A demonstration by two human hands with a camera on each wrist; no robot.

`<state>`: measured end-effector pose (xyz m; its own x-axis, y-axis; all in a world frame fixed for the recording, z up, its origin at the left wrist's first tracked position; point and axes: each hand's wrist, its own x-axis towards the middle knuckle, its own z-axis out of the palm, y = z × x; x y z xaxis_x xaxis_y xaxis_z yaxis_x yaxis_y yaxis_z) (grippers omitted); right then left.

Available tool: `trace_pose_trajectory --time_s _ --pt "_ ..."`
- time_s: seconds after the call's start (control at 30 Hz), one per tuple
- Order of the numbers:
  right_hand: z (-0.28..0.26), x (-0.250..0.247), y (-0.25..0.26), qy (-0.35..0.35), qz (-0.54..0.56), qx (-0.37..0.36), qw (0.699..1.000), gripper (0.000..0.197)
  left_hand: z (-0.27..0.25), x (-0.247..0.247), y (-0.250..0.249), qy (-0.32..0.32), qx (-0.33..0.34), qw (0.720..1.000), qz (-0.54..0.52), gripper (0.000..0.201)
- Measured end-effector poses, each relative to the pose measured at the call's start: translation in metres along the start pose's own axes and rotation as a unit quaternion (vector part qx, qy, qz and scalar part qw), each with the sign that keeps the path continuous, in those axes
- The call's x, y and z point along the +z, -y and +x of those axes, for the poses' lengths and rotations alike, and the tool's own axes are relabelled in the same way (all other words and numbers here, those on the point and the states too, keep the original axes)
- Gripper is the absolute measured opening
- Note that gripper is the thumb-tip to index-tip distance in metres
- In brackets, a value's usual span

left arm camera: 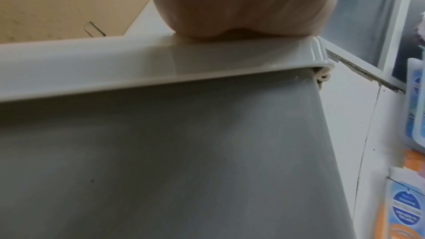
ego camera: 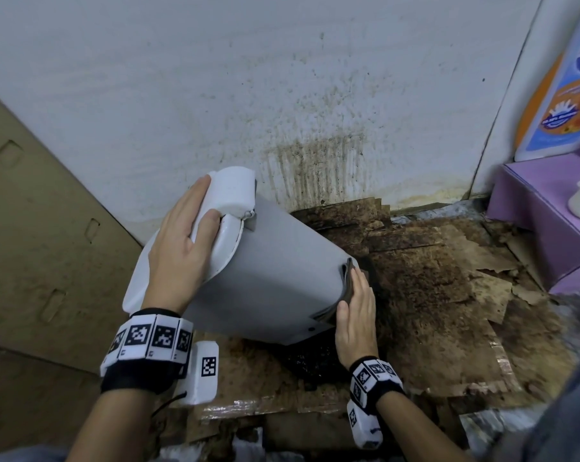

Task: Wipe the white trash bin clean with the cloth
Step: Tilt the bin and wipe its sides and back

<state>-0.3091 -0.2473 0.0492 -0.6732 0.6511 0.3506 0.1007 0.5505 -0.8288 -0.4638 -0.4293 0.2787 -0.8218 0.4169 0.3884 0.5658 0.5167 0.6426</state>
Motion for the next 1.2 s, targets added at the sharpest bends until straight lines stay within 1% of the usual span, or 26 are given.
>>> trace_pose_trajectory --time_s 0.13,0.23,0.33,0.53,0.6,0.67,0.73,0.83,0.9,1.07,1.2 --pt "0.002 0.008 0.002 -0.013 0.007 0.020 1.000 0.059 0.001 0.000 0.001 -0.005 -0.005 1.000 0.001 0.053" --pt "0.005 0.013 0.015 -0.032 0.018 0.020 0.999 0.060 0.001 0.001 -0.001 -0.006 -0.008 1.000 0.002 0.053" --pt "0.014 0.017 0.051 -0.032 0.039 0.009 0.999 0.062 0.002 0.002 -0.003 -0.007 -0.004 1.000 0.010 0.054" --pt "0.035 0.019 0.140 0.022 0.064 -0.039 0.997 0.064 0.000 0.001 -0.002 -0.009 -0.005 1.000 0.005 0.056" --pt "0.041 0.019 0.158 0.042 0.057 -0.059 0.996 0.066 0.000 0.001 -0.002 -0.007 0.000 1.000 0.008 0.057" --pt "0.045 0.019 0.166 0.050 0.047 -0.080 0.994 0.065 -0.001 0.001 -0.001 -0.002 0.003 1.000 0.009 0.059" --pt "0.047 0.018 0.164 0.052 0.037 -0.101 0.993 0.063 -0.001 0.001 -0.001 -0.001 0.007 1.000 0.008 0.059" --pt "0.049 0.016 0.147 0.045 0.013 -0.133 0.990 0.061 -0.002 0.002 -0.002 0.000 0.012 1.000 0.010 0.059" --pt "0.050 0.015 0.131 0.042 0.006 -0.129 0.991 0.062 -0.002 0.003 -0.002 0.000 0.011 1.000 0.013 0.059" --pt "0.046 0.010 0.081 0.037 0.026 -0.071 0.996 0.060 0.000 0.002 0.000 -0.003 0.000 1.000 0.008 0.057" --pt "0.043 0.001 0.042 0.040 0.039 0.021 0.998 0.065 -0.001 0.003 0.000 -0.002 0.006 1.000 0.010 0.056"
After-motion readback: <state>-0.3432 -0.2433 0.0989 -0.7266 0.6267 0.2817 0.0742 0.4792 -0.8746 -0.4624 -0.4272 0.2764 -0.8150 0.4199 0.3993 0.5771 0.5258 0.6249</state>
